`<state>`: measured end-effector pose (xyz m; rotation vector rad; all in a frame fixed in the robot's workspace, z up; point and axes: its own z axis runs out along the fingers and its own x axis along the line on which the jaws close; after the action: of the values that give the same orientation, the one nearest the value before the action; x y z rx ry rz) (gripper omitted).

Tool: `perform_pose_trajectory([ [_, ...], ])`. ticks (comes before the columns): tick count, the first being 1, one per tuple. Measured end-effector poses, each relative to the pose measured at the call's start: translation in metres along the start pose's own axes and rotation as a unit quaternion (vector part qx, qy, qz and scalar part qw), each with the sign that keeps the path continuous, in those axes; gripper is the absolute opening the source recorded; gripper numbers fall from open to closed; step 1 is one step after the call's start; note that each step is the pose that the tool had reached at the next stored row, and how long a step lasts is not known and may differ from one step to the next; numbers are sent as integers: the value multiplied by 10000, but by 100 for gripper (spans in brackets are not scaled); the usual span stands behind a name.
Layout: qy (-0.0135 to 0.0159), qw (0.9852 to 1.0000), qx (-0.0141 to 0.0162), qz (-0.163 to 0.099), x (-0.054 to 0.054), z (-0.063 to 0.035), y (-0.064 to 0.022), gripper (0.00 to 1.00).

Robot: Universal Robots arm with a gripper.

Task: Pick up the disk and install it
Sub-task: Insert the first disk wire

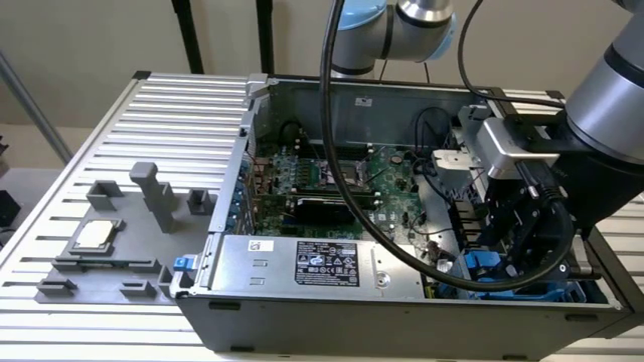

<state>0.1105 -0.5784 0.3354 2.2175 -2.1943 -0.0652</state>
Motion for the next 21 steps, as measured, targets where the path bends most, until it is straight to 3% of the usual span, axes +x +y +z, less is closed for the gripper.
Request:
perform_pose_trajectory([
  [3, -4, 10000, 0, -1, -1, -73, -15, 100],
  [7, -5, 10000, 0, -2, -10, -257, -48, 100],
  [8, -4, 10000, 0, -2, -15, -303, -63, 0],
  [13, -4, 10000, 0, -3, -45, -453, -183, 0],
  [21, -5, 10000, 0, -3, -138, -469, -439, 0],
])
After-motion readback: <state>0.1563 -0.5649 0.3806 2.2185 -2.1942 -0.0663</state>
